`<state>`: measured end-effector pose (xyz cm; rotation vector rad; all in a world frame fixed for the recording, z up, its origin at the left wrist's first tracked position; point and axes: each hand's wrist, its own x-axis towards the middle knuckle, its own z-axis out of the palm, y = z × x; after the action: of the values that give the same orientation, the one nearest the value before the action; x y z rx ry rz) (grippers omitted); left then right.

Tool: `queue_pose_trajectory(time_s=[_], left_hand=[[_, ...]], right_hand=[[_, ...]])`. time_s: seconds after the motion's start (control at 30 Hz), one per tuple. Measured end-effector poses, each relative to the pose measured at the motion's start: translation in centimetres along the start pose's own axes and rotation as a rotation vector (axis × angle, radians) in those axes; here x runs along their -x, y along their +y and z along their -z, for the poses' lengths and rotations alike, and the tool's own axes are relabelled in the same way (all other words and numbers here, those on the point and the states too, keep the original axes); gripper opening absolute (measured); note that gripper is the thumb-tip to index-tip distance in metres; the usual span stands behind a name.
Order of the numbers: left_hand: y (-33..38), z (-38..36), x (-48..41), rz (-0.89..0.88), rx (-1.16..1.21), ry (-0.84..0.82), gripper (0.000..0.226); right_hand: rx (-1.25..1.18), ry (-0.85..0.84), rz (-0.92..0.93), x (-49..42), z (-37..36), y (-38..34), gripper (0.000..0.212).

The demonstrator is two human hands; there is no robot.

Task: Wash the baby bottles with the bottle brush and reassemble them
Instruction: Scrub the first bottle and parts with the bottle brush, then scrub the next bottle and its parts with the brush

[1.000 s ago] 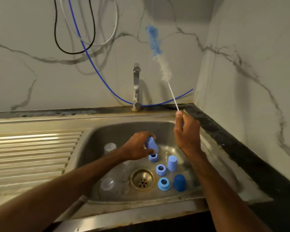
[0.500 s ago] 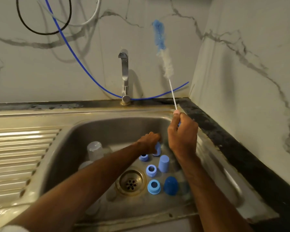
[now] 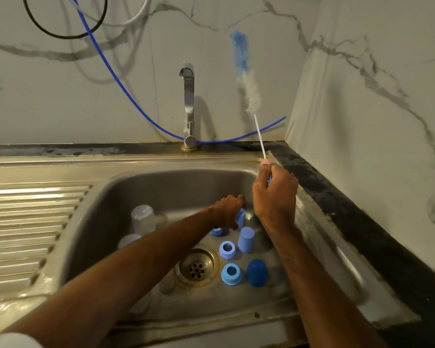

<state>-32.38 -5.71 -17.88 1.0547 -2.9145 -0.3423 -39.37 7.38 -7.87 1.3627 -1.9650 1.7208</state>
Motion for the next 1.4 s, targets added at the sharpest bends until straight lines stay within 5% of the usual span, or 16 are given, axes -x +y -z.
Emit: queue_pose_trajectory(time_s=[0.13, 0.27, 0.6, 0.77, 1.1, 1.3, 1.4], left_hand=[[-0.4, 3.0, 3.4, -0.061, -0.075, 0.062, 0.069], [-1.3, 7.7, 9.8, -0.049, -0.126, 0.123, 0.045], [-3.9, 10.6, 22.9, 0.371, -0.151, 0.257, 0.041], [-3.2, 8.9, 24.7, 0.501, -0.202, 0.153, 0.069], [-3.4, 7.5, 25.3, 0.602, -0.228, 0.015, 0.07], [-4.7, 8.9, 25.9, 0.637, 0.004, 0.119, 0.079], [-6.6, 11.0, 25.8, 0.575, 0.213, 0.256, 0.055]], right_hand=[[-0.007, 0.018, 0.05, 0.0, 0.0, -0.6, 0.042], [-0.04, 0.026, 0.111, 0.2, 0.0, -1.9, 0.045], [-0.123, -0.083, 0.209, 2.6, -0.1, -4.1, 0.051], [-0.147, -0.157, 0.287, 2.9, -0.5, -4.0, 0.052], [-0.161, -0.259, 0.368, 3.0, -1.0, -4.5, 0.049], [-0.233, -0.454, 0.281, 3.4, -1.2, -4.2, 0.049], [-0.263, -0.661, 0.211, 3.5, -1.2, -4.4, 0.047]])
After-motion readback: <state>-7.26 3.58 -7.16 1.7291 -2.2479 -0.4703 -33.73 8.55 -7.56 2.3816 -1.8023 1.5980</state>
